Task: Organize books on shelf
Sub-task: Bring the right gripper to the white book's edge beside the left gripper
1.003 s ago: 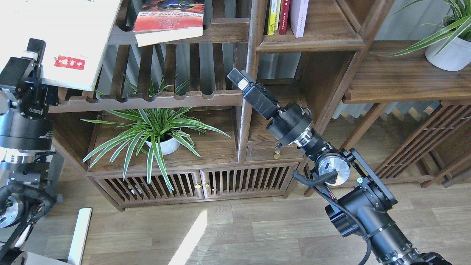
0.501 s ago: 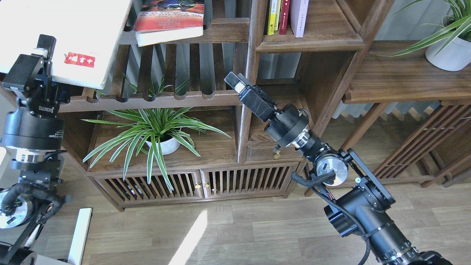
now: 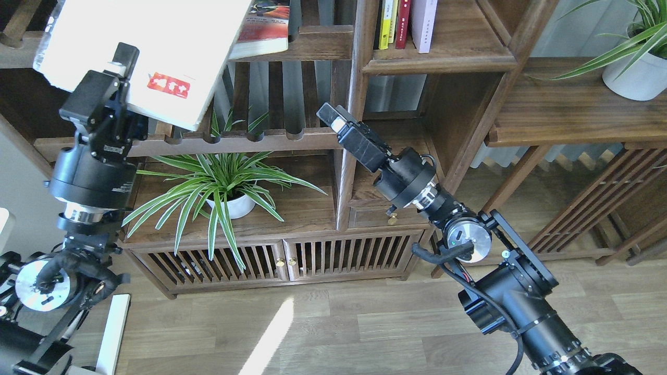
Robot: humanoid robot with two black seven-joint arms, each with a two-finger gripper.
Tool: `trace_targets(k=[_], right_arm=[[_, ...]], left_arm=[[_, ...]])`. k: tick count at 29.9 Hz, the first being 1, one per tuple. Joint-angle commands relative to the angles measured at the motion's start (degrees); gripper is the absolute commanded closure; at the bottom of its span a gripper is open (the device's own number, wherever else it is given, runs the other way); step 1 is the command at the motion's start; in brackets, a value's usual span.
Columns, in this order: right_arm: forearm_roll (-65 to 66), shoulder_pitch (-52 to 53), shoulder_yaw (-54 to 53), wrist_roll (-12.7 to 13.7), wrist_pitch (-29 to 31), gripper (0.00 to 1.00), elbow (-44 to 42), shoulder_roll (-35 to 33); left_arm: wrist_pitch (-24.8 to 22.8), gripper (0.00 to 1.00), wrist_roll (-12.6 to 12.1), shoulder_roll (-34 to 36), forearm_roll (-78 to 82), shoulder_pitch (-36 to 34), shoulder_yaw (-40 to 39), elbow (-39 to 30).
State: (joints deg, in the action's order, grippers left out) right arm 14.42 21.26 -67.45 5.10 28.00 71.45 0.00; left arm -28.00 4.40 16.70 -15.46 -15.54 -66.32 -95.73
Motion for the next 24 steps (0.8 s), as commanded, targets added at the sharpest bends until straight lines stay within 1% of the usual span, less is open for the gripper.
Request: trace_targets(k=[1,4,9,12,13,15,21,24], right_arm=[[0.00,1.23,0.30,0.00,0.00,0.05,0.00,0.00],[0.00,2.46,0.30,0.00,0.00,0.05,0.00,0.00],[-0.27,4.92,0.30,-0.09,0.00,0.05,0.00,0.00],[-0.35,5.46,0.30,0.00,0.00,0.05,0.00,0.00],[-0.35,5.54,0.39,-0.09,0.00,0.05,0.00,0.00],[-0.35,5.63,0.39,-0.09,0.00,0.05,0.00,0.00],[-0.44,5.89,0.48,0.00,0.00,0.05,0.18,0.00],[-0.44,6.95,0.48,0.00,0.00,0.05,0.18,0.00]], left_arm=[[0.00,0.98,-1.06,0.08,-0.01,-1.33,1.90,0.02],[0.00,0.98,-1.67,0.08,-0.01,-1.86,2.86,0.02],[0.00,0.98,-3.69,0.17,-0.01,-1.86,3.57,0.19],[0.00,0.98,-5.80,0.43,-0.01,-1.86,3.48,0.28],[0.00,0.98,-6.85,0.43,-0.01,-1.95,3.31,0.37],[0.00,0.98,-7.91,0.43,-0.09,-1.86,3.22,0.37],[0.00,0.98,-8.27,0.52,-0.09,-2.21,3.39,0.54],[0.00,0.98,-9.14,0.52,-0.01,-3.27,3.48,0.81]])
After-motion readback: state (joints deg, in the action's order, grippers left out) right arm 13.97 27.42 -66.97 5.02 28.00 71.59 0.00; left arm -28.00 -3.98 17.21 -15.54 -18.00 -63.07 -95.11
